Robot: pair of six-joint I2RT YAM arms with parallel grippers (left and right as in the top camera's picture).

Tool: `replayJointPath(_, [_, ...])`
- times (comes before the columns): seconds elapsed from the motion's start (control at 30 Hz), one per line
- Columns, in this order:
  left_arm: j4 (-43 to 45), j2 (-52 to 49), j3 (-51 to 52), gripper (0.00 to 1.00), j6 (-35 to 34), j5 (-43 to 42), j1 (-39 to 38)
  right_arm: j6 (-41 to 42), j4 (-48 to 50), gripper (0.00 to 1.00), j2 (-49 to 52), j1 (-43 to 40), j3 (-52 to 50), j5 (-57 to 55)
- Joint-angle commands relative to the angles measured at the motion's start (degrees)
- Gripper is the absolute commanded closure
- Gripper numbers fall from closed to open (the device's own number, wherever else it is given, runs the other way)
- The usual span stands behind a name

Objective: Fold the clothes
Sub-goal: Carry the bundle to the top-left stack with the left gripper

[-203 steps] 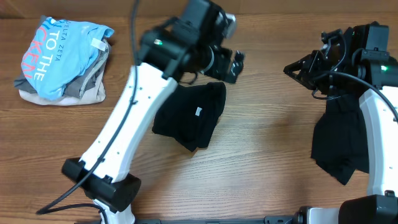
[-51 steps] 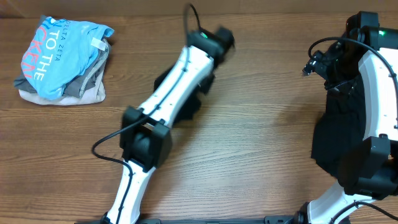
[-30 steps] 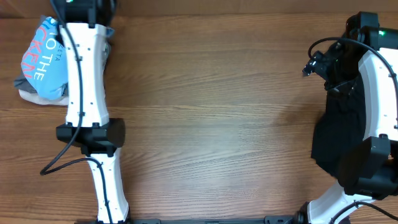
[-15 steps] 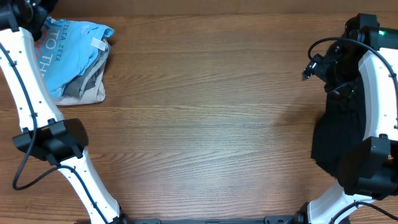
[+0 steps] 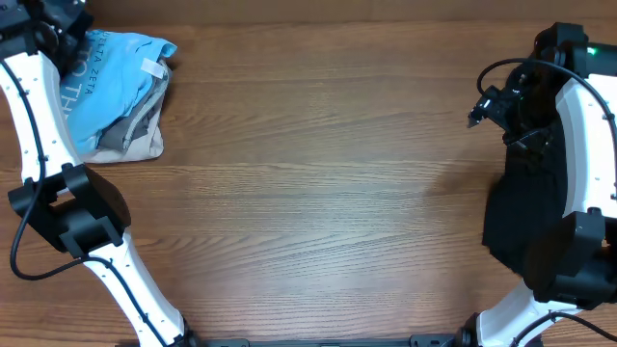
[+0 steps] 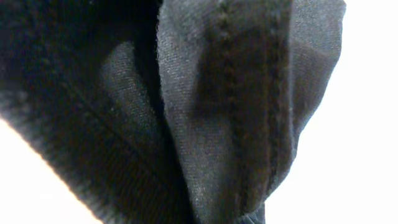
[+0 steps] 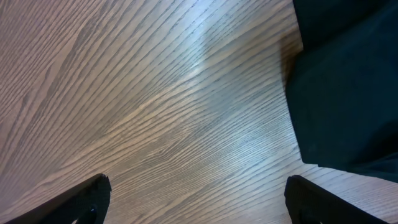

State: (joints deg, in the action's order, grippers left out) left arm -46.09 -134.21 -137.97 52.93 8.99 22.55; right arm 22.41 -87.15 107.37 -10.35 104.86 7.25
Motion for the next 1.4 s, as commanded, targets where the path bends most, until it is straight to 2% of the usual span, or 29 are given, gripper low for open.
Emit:
replayJointPath(0.0, [0.24, 0.46, 1.03, 0.96, -2.34, 2.75, -0.09, -0.35, 0.33, 0.07, -0.63, 0.11, 1.25, -0.13])
replayJointPath(0.1, [-3.78, 0.48, 1.03, 0.96, -5.77, -1.68, -0.72, -0.35, 0.42, 0.07, -0.63, 0.11, 1.25, -0.13])
replayJointPath(0.13, [-7.13, 0.44, 1.05, 0.96, -7.69, -5.92, -0.98, -0.35, 0.42, 0.07, -0.63, 0.11, 1.25, -0.13])
replayJointPath(0.27, [-10.93, 0.44, 3.28, 0.78, -15.04, -16.92, -1.62, -0.35, 0.48, 0.07, -0.63, 0.11, 1.25, -0.13])
replayJointPath(0.3, [-10.93, 0.44, 4.11, 0.69, -16.48, -19.78, -1.88, -0.35, 0.50, 0.07, -0.63, 0.11, 1.25, -0.13])
replayJointPath(0.37, [-10.91, 0.44, 6.49, 0.41, -19.43, -28.11, -2.84, -0.35, 0.52, 0.07, -0.63, 0.11, 1.25, -0.13])
replayJointPath(0.4, [-10.93, 0.44, 7.15, 0.32, -19.82, -30.73, -3.23, -0.35, 0.52, 0.07, -0.63, 0.11, 1.25, -0.11])
replayJointPath(0.47, [-10.95, 0.44, 9.22, 0.06, -21.66, -39.19, -4.83, -0.33, 0.66, 0.07, -0.63, 0.11, 1.25, -0.11])
replayJointPath(0.5, [-11.02, 0.44, 9.60, 0.00, -22.23, -40.61, -5.27, -0.33, 0.70, 0.07, -0.63, 0.11, 1.25, -0.09])
replayJointPath(0.63, [-11.69, 0.44, 10.51, 0.00, -24.68, -43.15, -8.24, -0.13, 1.33, 0.07, -0.63, 0.13, 1.25, 0.52])
replayJointPath(0.77, [-12.96, 1.77, 4.68, 0.00, -25.44, -42.88, -9.75, -0.15, 1.55, 0.06, -0.63, 0.15, 1.25, 0.50])
replayJointPath(0.9, [-13.25, 3.96, -2.25, 0.00, -33.22, -33.35, -9.25, -0.17, 1.57, 0.06, -0.63, 0.15, 1.25, 0.48])
replayJointPath(1.0, [-13.16, 4.63, -5.05, 0.00, -35.58, -24.52, -8.61, -0.22, 1.73, 0.06, -0.63, 0.15, 1.25, 0.24])
replayJointPath(1.1, [-11.34, 4.48, -4.74, 0.00, -40.33, -10.43, -7.72, -0.37, 2.16, 0.05, -0.63, 0.15, 1.25, 0.28])
replayJointPath(1.2, [-9.81, 4.31, -3.15, 0.00, -42.03, -8.22, -5.95, -0.37, 2.19, 0.05, -0.63, 0.15, 1.25, 0.28])
replayJointPath(1.27, [-7.67, 4.22, -1.18, 0.00, -45.97, -7.48, -3.76, -0.37, 2.16, 0.05, -0.63, 0.15, 1.25, 0.28])
replayJointPath(1.37, [-2.99, 4.22, 3.08, 0.00, -48.43, -9.90, -0.48, -0.37, 2.16, 0.05, -0.63, 0.15, 1.25, 0.31])
